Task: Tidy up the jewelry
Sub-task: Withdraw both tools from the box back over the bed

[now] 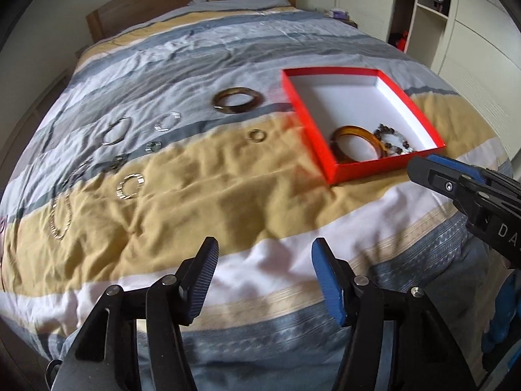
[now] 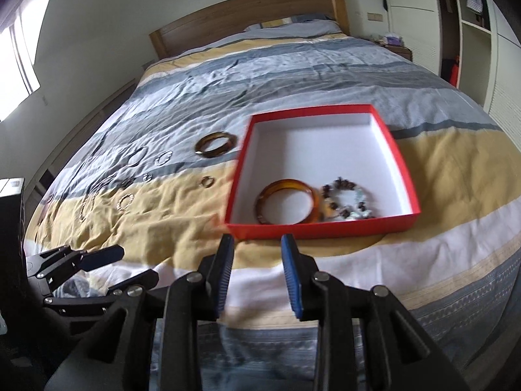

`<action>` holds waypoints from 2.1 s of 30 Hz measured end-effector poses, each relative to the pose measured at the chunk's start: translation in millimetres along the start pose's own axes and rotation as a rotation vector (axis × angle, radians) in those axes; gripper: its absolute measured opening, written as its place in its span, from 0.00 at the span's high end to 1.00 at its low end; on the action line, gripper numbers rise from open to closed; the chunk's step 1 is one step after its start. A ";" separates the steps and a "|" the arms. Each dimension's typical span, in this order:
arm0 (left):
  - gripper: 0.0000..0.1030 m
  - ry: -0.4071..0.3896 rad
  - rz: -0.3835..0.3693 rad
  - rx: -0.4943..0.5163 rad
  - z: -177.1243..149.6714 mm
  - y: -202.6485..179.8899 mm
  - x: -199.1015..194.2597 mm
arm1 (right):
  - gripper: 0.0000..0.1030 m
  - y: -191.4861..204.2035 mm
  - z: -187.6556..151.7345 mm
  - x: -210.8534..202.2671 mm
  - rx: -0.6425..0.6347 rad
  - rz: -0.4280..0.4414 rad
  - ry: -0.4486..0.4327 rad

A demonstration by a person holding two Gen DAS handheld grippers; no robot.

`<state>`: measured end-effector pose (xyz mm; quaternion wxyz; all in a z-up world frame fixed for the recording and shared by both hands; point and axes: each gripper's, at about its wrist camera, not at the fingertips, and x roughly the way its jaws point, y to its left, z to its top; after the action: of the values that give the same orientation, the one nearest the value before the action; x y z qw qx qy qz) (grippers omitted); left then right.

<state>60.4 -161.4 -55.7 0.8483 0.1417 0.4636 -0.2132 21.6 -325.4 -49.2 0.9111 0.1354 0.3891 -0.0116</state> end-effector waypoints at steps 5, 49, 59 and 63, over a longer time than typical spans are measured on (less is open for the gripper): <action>0.40 -0.033 0.037 -0.088 -21.2 41.5 -20.5 | 0.72 35.8 -4.9 -6.1 -0.066 0.050 0.003; 0.34 -0.054 0.115 -0.414 -92.2 170.9 -57.7 | 0.72 99.7 -21.8 -14.2 -0.186 0.096 0.031; 0.39 -0.069 0.088 -0.399 -65.4 182.5 -29.6 | 0.72 95.3 -15.3 26.8 -0.174 0.082 0.086; 0.41 -0.080 0.076 -0.416 -48.2 194.1 -20.5 | 0.72 105.5 -1.0 41.5 -0.190 0.100 0.085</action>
<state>111.2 33.1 -55.6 0.8844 -0.0278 0.4578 -0.0863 63.1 -220.1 -54.3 0.9019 0.0679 0.4195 0.0767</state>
